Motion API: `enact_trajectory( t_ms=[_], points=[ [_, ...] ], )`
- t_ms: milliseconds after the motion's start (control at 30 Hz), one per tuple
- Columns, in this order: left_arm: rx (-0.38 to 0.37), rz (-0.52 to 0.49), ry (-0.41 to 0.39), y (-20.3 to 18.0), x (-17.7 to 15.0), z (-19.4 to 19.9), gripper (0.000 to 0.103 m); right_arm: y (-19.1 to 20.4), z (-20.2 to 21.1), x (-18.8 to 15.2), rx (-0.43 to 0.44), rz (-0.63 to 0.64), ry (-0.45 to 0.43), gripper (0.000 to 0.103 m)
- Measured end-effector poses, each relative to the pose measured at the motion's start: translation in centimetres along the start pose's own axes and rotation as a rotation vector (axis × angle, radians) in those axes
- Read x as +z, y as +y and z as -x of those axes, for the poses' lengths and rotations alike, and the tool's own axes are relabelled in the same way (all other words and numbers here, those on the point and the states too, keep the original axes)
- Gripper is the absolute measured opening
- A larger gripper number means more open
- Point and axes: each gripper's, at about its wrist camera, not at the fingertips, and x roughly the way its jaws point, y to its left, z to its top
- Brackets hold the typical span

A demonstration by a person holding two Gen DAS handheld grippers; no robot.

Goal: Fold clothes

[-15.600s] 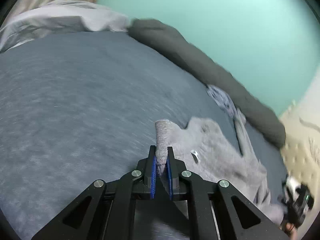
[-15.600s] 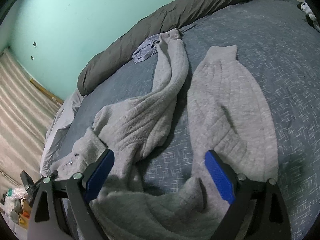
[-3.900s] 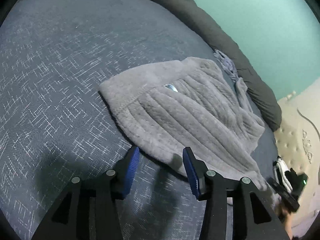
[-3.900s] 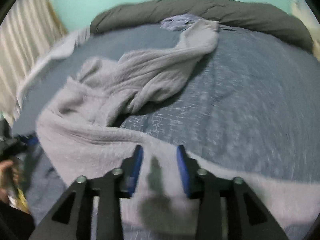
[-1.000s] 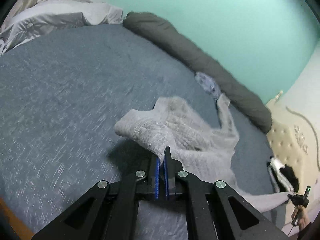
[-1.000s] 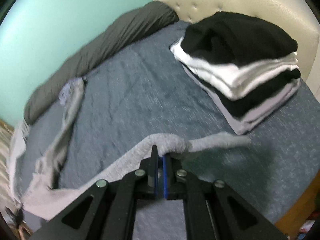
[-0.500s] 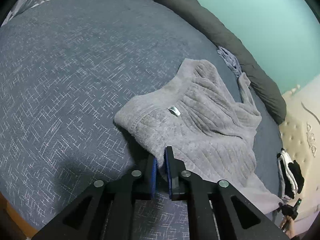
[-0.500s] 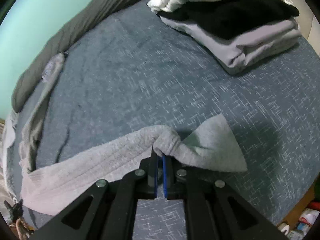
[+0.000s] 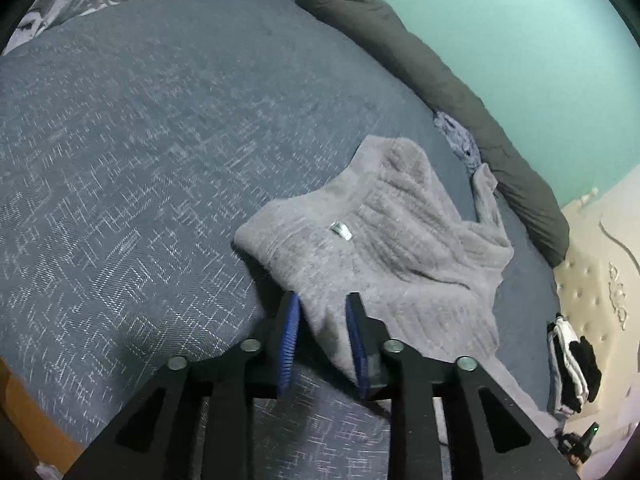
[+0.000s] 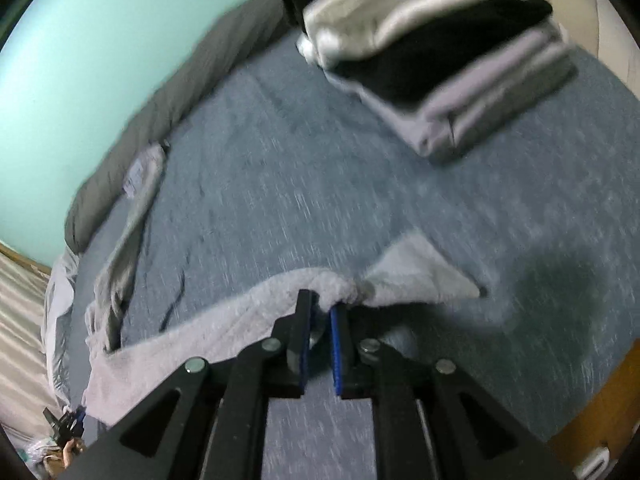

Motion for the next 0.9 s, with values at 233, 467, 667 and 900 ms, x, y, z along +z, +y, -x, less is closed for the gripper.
enact_trajectory(
  t_ms=[233, 467, 667, 900],
  points=[
    [-0.025, -0.089, -0.018, -3.6, 0.4, 0.8, 0.029, -2.0, 1.3, -1.0, -0.093, 0.02, 0.11, 0.032],
    [-0.056, -0.17, 0.025, -8.2, 0.0, -1.0, 0.029, -5.8, 2.6, 1.0, -0.119, -0.061, -0.005, 0.052],
    [-0.053, -0.204, 0.037, -9.9, -0.5, -1.6, 0.029, -5.8, -0.6, 3.2, -0.158, 0.061, 0.001, 0.057],
    [-0.027, -0.226, 0.054, -10.8, -0.8, -2.5, 0.029, -4.0, -5.0, 3.2, -0.167, 0.195, 0.066, 0.05]
  ],
)
